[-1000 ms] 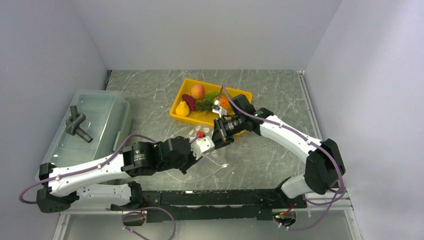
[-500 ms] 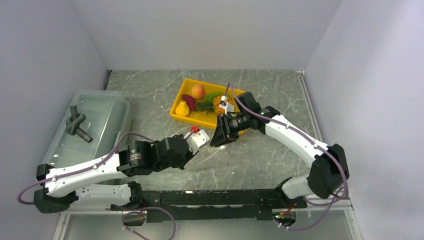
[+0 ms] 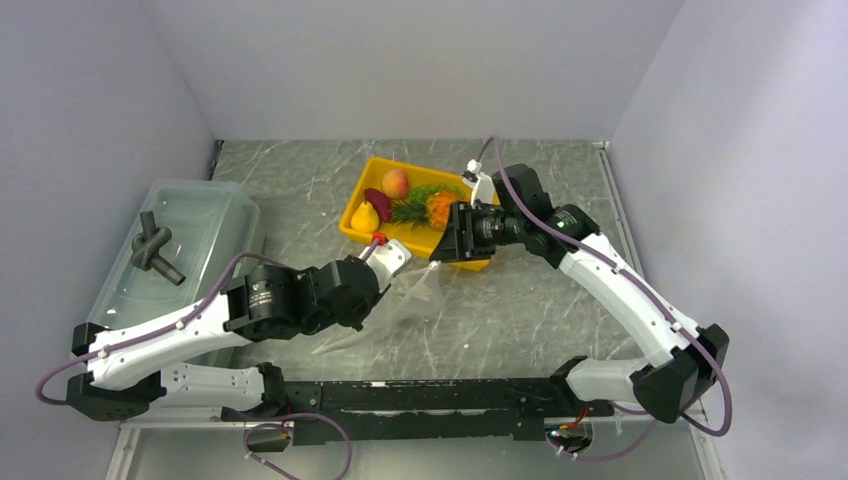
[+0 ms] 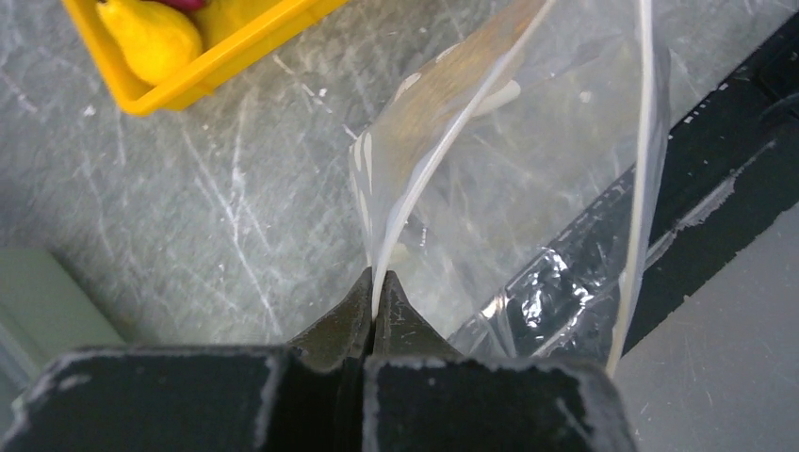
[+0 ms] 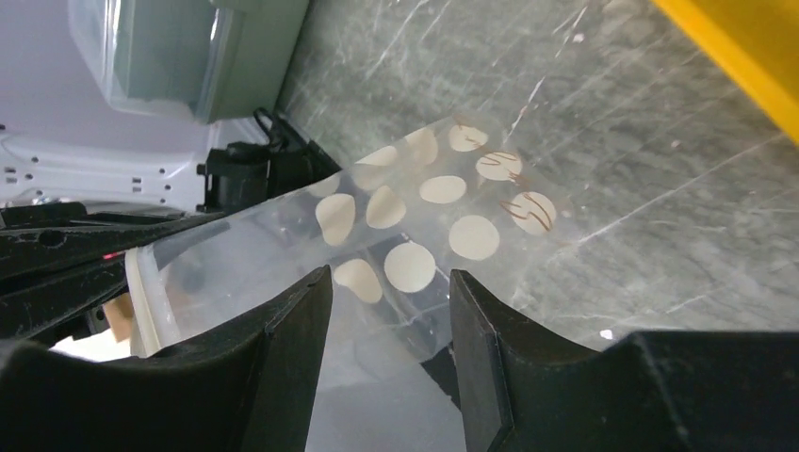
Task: Place the food in the zip-top bag and seal the zipper
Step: Open the zipper of the food storage bag.
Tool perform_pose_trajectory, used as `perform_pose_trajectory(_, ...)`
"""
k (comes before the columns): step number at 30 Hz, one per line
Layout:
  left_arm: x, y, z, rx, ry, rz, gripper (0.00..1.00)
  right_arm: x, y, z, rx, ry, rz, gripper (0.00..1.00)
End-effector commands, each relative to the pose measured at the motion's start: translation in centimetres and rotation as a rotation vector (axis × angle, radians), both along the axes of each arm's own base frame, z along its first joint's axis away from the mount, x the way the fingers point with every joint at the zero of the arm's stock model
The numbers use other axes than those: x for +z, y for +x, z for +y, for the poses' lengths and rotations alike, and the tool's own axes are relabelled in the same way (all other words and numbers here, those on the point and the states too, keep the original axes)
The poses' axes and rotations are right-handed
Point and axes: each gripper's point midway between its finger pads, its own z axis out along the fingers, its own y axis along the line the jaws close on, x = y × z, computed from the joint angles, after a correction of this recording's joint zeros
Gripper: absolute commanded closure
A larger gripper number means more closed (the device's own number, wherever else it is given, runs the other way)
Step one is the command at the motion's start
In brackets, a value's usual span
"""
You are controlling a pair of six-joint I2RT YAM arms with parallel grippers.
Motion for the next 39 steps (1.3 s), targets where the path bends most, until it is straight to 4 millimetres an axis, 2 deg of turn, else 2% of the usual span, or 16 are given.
perform_pose_trajectory(1,1.1,0.9,2.2,0.145,0.052,-0.019,1.0,2.9,1.1,-1.5,-0.081,-0.021,-0.118,0.47)
perform_pose_trajectory(7,1.1,2.1,4.4,0.302,0.202,-0.043,1.0,4.9,1.7,-2.7,-0.136,-0.045,-0.203,0.46)
perform_pose_trajectory(12,0.8,2.6,4.7,0.392,0.262,-0.053,1.0,5.9,1.2,-2.2,-0.115,0.007,-0.226,0.46)
perform_pose_trajectory(19,0.2,3.5,3.3,0.47,0.294,-0.052,1.0,7.8,-0.9,0.5,-0.02,0.159,-0.245,0.51)
perform_pose_trajectory(23,-0.7,4.1,2.5,0.491,0.279,-0.032,1.0,7.7,-1.8,1.7,0.0,0.196,-0.226,0.58)
perform_pose_trajectory(27,-1.5,4.7,2.3,0.51,0.227,0.012,1.0,7.2,-2.3,2.3,-0.004,0.237,-0.2,0.69)
perform_pose_trajectory(31,-1.9,5.2,1.8,0.505,0.141,0.06,1.0,6.6,-2.9,2.7,-0.001,0.265,-0.174,0.75)
perform_pose_trajectory(39,-2.8,5.3,-0.9,0.458,0.055,0.118,1.0,7.2,-4.1,3.6,0.015,0.341,-0.144,0.89)
